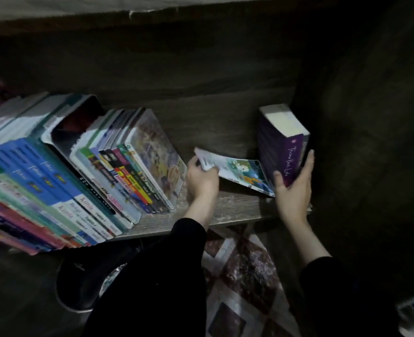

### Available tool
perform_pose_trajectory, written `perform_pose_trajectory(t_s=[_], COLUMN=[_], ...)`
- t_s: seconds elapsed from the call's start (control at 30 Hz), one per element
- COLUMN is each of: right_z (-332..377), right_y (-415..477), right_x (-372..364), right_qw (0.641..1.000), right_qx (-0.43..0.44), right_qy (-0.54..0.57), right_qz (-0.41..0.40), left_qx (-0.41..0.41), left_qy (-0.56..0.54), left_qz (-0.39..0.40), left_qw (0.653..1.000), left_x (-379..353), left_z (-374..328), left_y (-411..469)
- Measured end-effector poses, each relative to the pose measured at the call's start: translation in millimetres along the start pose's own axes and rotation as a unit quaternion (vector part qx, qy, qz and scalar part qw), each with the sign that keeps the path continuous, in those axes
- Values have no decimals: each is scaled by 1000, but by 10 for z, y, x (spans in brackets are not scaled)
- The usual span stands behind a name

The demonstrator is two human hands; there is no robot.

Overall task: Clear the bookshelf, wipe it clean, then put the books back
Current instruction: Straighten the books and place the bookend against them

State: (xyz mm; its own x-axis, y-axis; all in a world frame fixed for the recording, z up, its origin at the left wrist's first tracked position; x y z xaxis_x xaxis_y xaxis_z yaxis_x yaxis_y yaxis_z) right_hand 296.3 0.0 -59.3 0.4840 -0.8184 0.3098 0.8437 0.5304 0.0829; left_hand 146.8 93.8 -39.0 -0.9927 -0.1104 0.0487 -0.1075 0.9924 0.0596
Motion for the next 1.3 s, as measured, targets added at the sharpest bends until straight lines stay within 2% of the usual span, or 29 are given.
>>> perform_pose_trajectory(t_s=[0.07, 0.17, 0.27, 0.33, 0.4, 0.47, 0.7, 0.97, 1.07, 1.2, 1.3], right_z=[-19, -34, -68, -104, -102, -75, 102, 319, 389, 455, 413], right_y=[76, 195, 278, 308, 306, 289, 82, -486, -711, -899, -867], right_x=[23, 49, 56, 64, 62, 32, -356, -975, -1239, -1479, -1479], right_qw=[1000, 996, 982, 980, 983, 988, 988, 984, 980, 970, 963], right_qx=[2, -1, -19, -34, -41, -34, 32, 50, 58, 100, 124], right_qy=[-5, -13, 33, 41, 50, 29, -52, -40, -40, -60, -70], right_qz=[20, 89, 183, 194, 169, 146, 139, 169, 185, 216, 228], left_qx=[-54, -114, -114, -132, -173, -210, -262, -279, -280, -299, -365], left_qy=[-36, -57, -50, -16, 21, 44, 84, 135, 193, 335, 370], left_qz=[30, 148, 261, 305, 325, 325, 286, 252, 227, 193, 166], left_qw=[997, 981, 957, 943, 930, 921, 918, 917, 913, 873, 838], left_x=[-161, -473, -684, -769, -804, -765, -323, 459, 778, 1151, 1250], left_z=[-260, -537, -652, -678, -684, -688, -596, -587, -674, -909, -1016], left_y=[-74, -205, -322, -368, -384, -383, -118, 179, 226, 294, 227])
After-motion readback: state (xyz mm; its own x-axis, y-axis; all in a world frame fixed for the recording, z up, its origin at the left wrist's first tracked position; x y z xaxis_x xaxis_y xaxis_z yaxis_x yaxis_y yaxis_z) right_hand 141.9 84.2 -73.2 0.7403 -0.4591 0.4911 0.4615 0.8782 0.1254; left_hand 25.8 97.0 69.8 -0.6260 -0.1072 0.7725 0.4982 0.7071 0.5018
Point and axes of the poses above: each hand's wrist, its own y-axis towards the middle knuckle, its own x-axis out of the back of the hand, z = x × y, the point moved 2 cm from there along y, towards the middle knuckle, and after that the axes turned 13 degrees about -x, right-handed, at the moved point
